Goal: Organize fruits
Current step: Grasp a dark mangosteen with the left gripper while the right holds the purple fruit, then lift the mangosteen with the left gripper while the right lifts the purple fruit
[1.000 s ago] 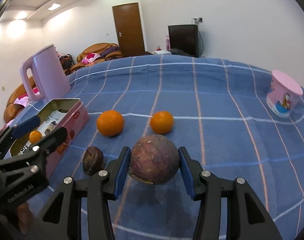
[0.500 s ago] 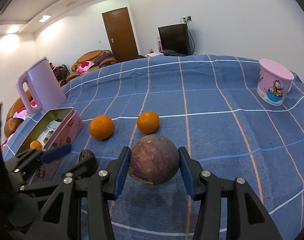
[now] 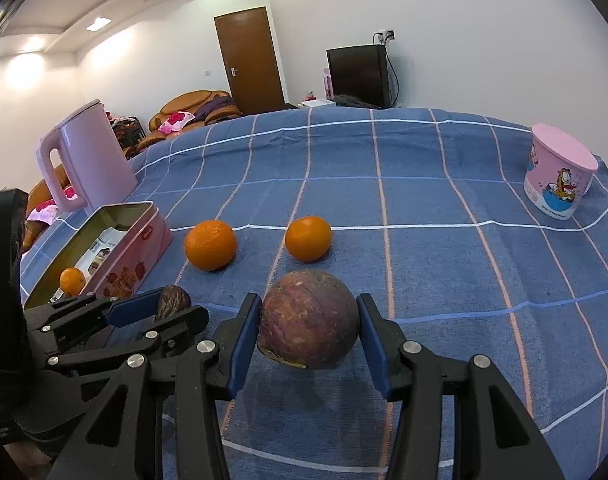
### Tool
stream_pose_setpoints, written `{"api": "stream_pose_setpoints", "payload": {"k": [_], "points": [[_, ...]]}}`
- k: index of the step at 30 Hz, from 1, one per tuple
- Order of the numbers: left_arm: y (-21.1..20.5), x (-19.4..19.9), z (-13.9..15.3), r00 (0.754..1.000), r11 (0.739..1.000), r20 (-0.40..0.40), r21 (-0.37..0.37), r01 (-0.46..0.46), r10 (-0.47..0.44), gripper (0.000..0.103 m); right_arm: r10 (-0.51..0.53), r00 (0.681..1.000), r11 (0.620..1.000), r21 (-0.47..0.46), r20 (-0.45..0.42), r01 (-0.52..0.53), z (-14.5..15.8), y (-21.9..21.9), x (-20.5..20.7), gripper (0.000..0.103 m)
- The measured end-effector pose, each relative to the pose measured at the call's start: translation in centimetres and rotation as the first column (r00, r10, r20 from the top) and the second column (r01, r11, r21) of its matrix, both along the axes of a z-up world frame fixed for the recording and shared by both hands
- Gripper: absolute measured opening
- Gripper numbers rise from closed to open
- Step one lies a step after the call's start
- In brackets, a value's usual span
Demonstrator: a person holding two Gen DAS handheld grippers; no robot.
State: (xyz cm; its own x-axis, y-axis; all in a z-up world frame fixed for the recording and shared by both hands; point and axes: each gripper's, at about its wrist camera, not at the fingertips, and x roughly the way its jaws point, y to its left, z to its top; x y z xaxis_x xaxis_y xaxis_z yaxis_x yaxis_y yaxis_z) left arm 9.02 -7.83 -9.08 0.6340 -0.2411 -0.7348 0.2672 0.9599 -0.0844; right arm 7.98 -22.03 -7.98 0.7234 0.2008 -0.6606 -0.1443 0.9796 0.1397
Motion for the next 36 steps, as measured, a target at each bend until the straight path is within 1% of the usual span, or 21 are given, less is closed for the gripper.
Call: {"api": "stream_pose_setpoints", "payload": {"k": [6, 12, 17, 36], "points": [[0.1, -0.5, 0.6, 0.999, 1.0, 0.049, 0.011, -0.015, 0.015, 0.04, 0.012, 1.0, 1.0, 0.012, 0.02, -0.012, 0.2, -0.1, -0.3, 0.05], [0.1, -1.2, 1.3, 0.993, 0.999, 0.11, 0.027, -0.035, 0.032, 0.04, 0.026, 0.999, 0.999, 0.019, 0.046, -0.027, 0.6, 0.1, -0.7, 0.05], [0.3, -1.6, 1.6, 0.988, 0.998, 0.145, 0.029, -0.051, 0.046, 0.04, 0.035, 0.997, 0.999, 0.029, 0.065, -0.037, 0.8, 0.0, -1.0, 0.05], [0.5, -2.9, 2.5, 0.971, 0.997, 0.231, 0.029, -0.073, 0.065, 0.04, 0.038, 0.991, 0.999, 0.022, 0.125, -0.041, 1.4, 0.2, -1.8, 0.05]]}}
